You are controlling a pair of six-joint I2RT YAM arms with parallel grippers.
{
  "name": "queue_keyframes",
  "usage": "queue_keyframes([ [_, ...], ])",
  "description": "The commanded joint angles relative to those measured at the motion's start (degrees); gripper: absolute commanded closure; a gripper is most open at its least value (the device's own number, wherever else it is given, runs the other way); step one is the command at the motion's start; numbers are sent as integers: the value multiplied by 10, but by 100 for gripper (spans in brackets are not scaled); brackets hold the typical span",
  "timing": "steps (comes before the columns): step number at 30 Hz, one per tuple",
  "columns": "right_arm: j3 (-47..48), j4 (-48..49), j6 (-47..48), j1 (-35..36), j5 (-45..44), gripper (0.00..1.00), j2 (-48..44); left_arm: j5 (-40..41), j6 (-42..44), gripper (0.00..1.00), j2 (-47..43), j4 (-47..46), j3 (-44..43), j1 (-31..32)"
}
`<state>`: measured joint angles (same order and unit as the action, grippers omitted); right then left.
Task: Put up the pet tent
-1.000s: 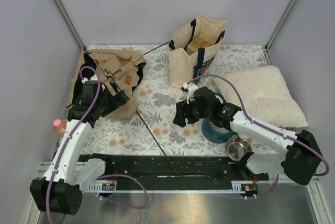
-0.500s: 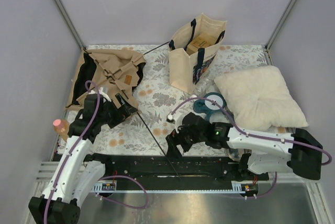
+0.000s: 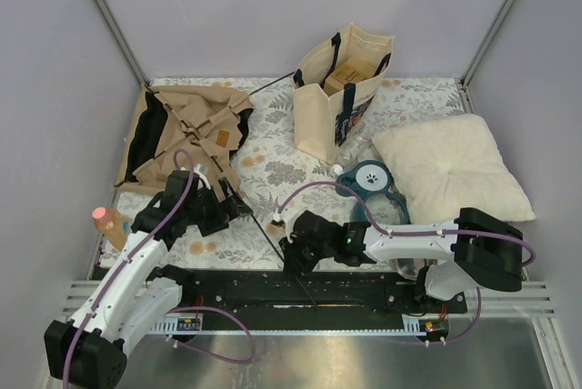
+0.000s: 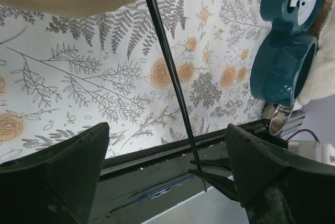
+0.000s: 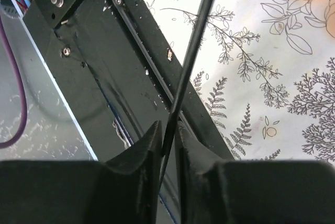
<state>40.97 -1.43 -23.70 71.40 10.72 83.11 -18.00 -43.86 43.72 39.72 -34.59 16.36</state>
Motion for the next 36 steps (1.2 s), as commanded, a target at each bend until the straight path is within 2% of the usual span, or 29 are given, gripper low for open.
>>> queue_keyframes([
  [1, 17, 24, -19, 7, -42, 84, -10, -21, -27, 4, 7, -68, 12, 22],
  [5, 51, -34, -27, 6, -50, 100, -17, -10, -45, 4, -2, -103, 16, 35],
  [12, 96, -72, -91, 6, -85, 100, -40, 6, -82, 4, -21, -156, 39, 50],
  [16, 103, -62, -124, 6, -105, 100, -56, 23, -84, 4, -17, -162, 34, 60],
  [19, 93, -34, -139, 6, -105, 100, -73, 31, -80, 8, -7, -171, 29, 67],
  [28, 94, 9, -150, 6, -122, 100, -88, 44, -84, 44, 21, -230, 36, 103],
  [33, 109, 2, -155, 6, -127, 100, -84, 53, -88, 63, 32, -236, 29, 120],
  [36, 111, -2, -158, 6, -129, 100, -81, 57, -98, 81, 31, -237, 29, 125],
])
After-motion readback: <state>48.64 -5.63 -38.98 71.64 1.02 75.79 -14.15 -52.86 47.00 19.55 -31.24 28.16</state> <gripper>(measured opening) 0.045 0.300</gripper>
